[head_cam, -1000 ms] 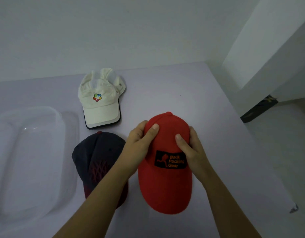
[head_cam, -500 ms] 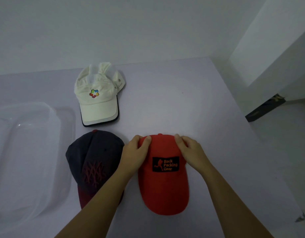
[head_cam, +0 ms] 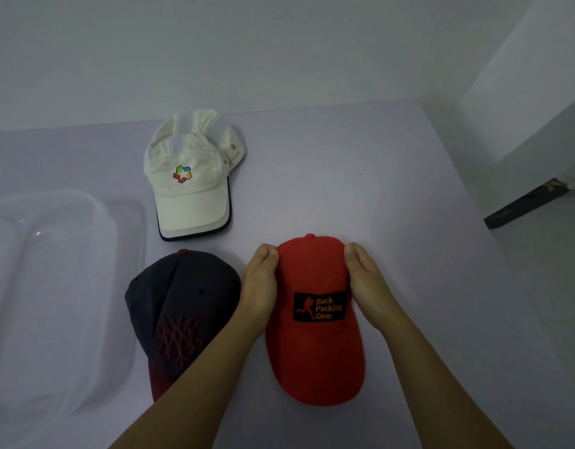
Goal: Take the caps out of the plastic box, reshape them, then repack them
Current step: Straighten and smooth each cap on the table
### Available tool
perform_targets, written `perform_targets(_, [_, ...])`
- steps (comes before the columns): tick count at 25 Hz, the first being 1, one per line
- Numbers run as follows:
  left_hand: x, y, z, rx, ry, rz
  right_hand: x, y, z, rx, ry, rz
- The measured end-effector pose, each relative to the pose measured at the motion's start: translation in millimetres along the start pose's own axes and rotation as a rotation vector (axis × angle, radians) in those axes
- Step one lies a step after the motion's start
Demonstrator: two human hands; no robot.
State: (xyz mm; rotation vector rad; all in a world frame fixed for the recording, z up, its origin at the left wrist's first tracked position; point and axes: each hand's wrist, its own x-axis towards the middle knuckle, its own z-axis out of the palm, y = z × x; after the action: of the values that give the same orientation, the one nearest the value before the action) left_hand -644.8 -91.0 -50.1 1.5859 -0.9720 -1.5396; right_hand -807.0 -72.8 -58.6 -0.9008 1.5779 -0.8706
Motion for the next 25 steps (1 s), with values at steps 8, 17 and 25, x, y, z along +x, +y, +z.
perform_targets(8, [8.3,7.4,2.2,0.182,0.052,0.006,10.4,-12.1,-11.0,-0.198,-0.029,0.039])
perform_targets(17, [20.9,4.5,-1.7,0.488,0.028,0.288,15.8,-12.2,-4.3,-0.275,0.061,-0.037])
perform_targets(25, [34.6,8.1,3.2,0.537,-0.003,0.086,13.3,-15.8,6.1,-0.304,0.093,-0.052])
